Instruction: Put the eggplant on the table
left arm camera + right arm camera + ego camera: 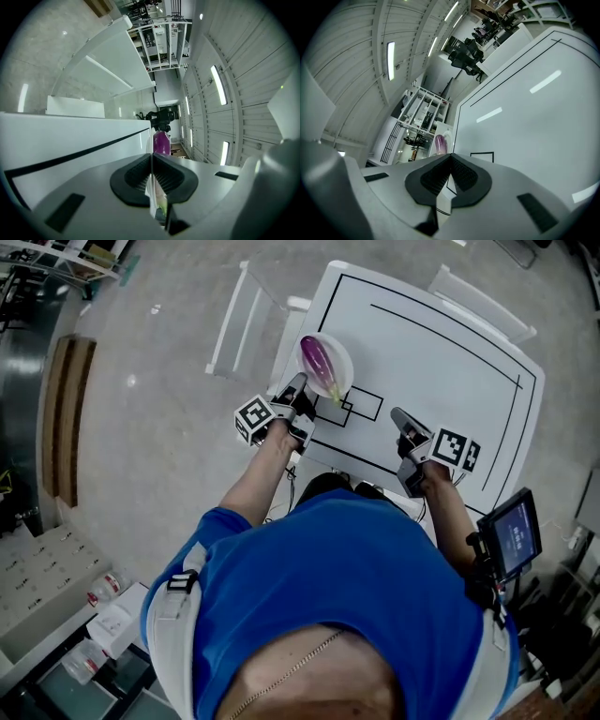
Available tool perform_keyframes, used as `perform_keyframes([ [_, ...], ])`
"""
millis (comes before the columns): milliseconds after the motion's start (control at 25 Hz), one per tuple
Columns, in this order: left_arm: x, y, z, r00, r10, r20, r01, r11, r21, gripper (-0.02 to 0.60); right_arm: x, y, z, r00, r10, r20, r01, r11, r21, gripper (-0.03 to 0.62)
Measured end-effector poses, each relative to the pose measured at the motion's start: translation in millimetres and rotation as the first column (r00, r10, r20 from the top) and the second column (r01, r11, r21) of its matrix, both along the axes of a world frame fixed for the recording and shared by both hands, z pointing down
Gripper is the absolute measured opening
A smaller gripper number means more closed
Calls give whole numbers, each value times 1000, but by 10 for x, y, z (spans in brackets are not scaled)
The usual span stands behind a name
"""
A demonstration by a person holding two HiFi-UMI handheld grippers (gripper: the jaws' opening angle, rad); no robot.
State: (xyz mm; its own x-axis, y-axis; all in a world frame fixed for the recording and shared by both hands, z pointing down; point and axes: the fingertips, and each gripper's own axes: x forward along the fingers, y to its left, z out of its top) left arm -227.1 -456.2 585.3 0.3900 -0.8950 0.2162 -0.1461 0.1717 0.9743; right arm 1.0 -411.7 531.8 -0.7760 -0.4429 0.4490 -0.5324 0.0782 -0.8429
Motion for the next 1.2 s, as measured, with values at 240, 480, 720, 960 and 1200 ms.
perform_keyframes([
  [240, -83, -114, 244, 1000, 6, 7, -6, 1000, -22, 21, -66, -34, 92, 1000, 28, -14, -29, 999, -31, 3],
  [480, -102, -239, 409, 1000, 15, 11, -14, 999, -38, 21, -98, -67, 104, 999, 51, -15, -52, 998, -41, 3],
  [720, -80, -325, 470, 1000, 29, 8, -29, 998, -57, 21, -68, -136, 54, 996, 80, -27, -81, 996, -43, 3],
  [960, -46, -370, 518, 999, 45, 14, -43, 996, -75, 21, -67, -192, 13, 995, 94, -19, -95, 995, -36, 3],
  [1200, -46, -389, 534, 998, 60, 36, -57, 995, -84, 21, -61, -209, -24, 994, 104, -17, -105, 994, -31, 3],
])
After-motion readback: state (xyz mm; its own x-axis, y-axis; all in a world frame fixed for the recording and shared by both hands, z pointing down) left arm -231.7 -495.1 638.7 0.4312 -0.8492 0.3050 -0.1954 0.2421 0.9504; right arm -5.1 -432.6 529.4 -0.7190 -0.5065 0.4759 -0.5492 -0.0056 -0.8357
